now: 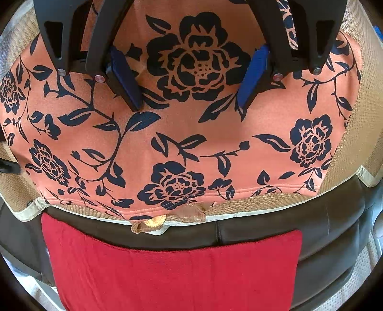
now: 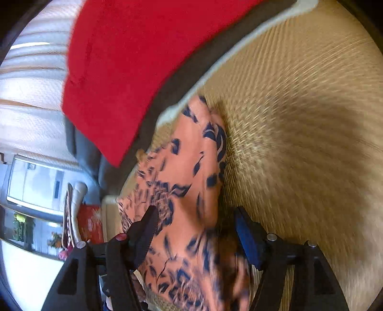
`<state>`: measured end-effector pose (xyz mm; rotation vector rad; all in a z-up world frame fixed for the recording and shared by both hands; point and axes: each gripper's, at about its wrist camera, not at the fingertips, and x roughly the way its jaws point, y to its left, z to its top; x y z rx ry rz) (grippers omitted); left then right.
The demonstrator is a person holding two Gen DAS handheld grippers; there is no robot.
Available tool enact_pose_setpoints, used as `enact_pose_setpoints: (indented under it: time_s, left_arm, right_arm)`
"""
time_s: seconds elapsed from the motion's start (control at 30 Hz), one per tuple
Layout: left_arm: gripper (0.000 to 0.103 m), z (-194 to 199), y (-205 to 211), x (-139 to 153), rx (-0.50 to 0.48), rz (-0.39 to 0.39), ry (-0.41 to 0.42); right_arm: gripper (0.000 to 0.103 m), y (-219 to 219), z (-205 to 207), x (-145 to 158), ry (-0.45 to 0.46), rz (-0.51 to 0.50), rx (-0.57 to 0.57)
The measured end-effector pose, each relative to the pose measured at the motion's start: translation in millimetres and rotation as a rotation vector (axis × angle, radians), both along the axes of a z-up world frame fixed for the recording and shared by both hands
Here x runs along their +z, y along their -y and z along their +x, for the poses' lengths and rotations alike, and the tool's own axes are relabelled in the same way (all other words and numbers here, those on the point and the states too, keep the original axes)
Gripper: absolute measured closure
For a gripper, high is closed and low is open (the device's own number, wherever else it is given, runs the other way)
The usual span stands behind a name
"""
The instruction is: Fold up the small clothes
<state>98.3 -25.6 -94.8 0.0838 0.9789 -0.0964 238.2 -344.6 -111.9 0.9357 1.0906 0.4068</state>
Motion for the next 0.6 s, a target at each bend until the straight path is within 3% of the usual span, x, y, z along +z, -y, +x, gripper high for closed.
enact_pose_setpoints:
  time_s: [0.03, 0.17, 0.23, 0.3, 0.43, 0.47, 0.5, 0.53, 0.57, 0.6]
  left_arm:
    - [0.019, 0.3, 0.0, 0.3, -0.002, 0.001, -0.001]
    - [0.018, 0.9, -1.2, 0.6, -0.01, -0.001, 0.003]
    - [0.018, 0.1, -1.3, 0.3, -0.005, 0.005, 0.01]
    - [0.018, -0.6, -2.0, 0.5, -0.009, 0.006, 0.009]
    - [0.017, -1.1, -6.6, -0.4, -0.007, -0.003, 0.008]
    - [0.017, -1.3, -6.4, -0.3, -0.007, 0.001, 0.01]
    - [0.017, -1.3, -6.7, -0.6, -0.007, 0.001, 0.01]
    - [0.017, -1.3, -7.3, -0.7, -0.006, -0.002, 0.009]
    - [0.017, -1.5, -7.4, -0.6, -0.008, -0.002, 0.008]
    - [0.017, -1.2, -7.8, -0.7, -0.01, -0.002, 0.007]
  right_arm:
    - [0.092, -3.3, 10.6, -0.2, 0.003, 0.004, 0.03]
    - [0.093, -24.2, 6.7, 49.6, 0.16, -0.252, 0.016]
    - [0.092, -30.5, 2.8, 43.5, 0.141, -0.312, 0.021]
    - [0.086, -20.0, 6.0, 20.3, 0.056, -0.282, -0.005]
    - [0.066, -1.5, 8.6, 25.2, 0.095, -0.206, -0.066]
    - [0.045, 0.2, 14.5, 26.5, 0.097, -0.183, -0.057]
    - [0.032, 1.1, 22.8, 25.4, 0.086, -0.171, -0.047]
    - [0.032, 1.2, 35.0, 23.2, 0.071, -0.186, -0.04]
    - [0.046, -0.8, 47.9, 19.7, 0.061, -0.186, -0.009]
    - [0.094, 2.6, 51.8, 18.9, 0.061, -0.167, 0.017]
